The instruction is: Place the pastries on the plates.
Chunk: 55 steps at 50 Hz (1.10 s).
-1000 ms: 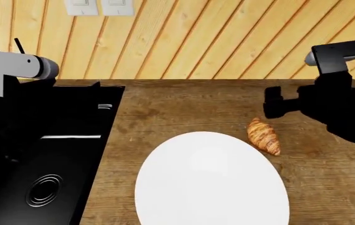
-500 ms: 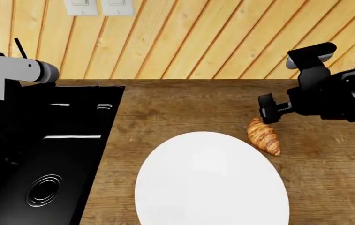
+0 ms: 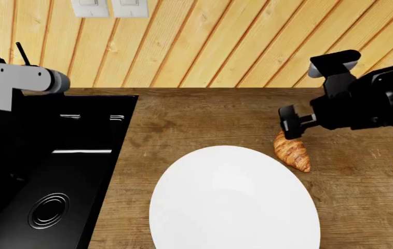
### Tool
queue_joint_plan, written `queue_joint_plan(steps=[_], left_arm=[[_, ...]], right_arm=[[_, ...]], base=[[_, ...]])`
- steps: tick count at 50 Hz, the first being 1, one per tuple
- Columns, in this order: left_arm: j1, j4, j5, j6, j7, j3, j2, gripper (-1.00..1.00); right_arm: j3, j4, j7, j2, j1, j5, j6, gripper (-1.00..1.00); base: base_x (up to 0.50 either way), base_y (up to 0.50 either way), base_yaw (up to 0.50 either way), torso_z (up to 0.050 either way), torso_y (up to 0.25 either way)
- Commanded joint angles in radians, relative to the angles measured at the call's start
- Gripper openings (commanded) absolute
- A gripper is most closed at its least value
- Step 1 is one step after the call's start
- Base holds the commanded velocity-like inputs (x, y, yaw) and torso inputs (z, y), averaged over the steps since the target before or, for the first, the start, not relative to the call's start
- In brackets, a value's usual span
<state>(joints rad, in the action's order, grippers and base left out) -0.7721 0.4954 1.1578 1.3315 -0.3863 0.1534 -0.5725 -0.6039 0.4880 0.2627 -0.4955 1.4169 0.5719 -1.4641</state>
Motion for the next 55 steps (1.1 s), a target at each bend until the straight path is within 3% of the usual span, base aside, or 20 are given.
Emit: queue_joint_plan(steps=[1,7,22,37,47,48,55], left_arm=[[-0.001,-0.009,-0.002,-0.012,-0.001,-0.011,-0.003,1.0],[0.035,-0.002,-0.003,-0.03,0.004,0.0,-0.008,1.0],[0.048,-0.013,-0.021,-0.056,0.017,-0.022,-0.014,1.0],[0.04,-0.028,-0.038,-0.071,0.012,-0.05,-0.005,1.0],[0.058,-0.011,0.014,-0.055,0.004,-0.006,-0.031,1.0],[0.059,-0.011,0.018,-0.055,0.006,-0.001,-0.035,1.0],[0.05,-0.026,-0.015,-0.075,0.006,-0.039,-0.016,1.0]], right_arm=[[0.038,0.021,-0.025,0.02,-0.016,0.028,-0.036,1.0],[0.039,0.085,-0.033,0.045,-0.022,0.014,0.011,1.0],[0.064,0.027,-0.056,0.025,-0.095,0.072,-0.058,1.0],[0.045,0.153,-0.043,0.043,-0.099,0.048,0.038,1.0],[0.05,0.164,-0.032,0.041,-0.125,0.062,0.05,1.0],[0.049,0.164,-0.033,0.041,-0.124,0.061,0.052,-1.0],[0.058,0.158,-0.041,0.038,-0.104,0.064,0.049,-1.0]], base=[[0.0,0.0,0.0,0.0,0.0],[0.0,0.0,0.0,0.0,0.0],[0.0,0.0,0.0,0.0,0.0],[0.0,0.0,0.0,0.0,0.0],[0.0,0.0,0.0,0.0,0.0],[0.0,0.0,0.0,0.0,0.0],[0.0,0.0,0.0,0.0,0.0]])
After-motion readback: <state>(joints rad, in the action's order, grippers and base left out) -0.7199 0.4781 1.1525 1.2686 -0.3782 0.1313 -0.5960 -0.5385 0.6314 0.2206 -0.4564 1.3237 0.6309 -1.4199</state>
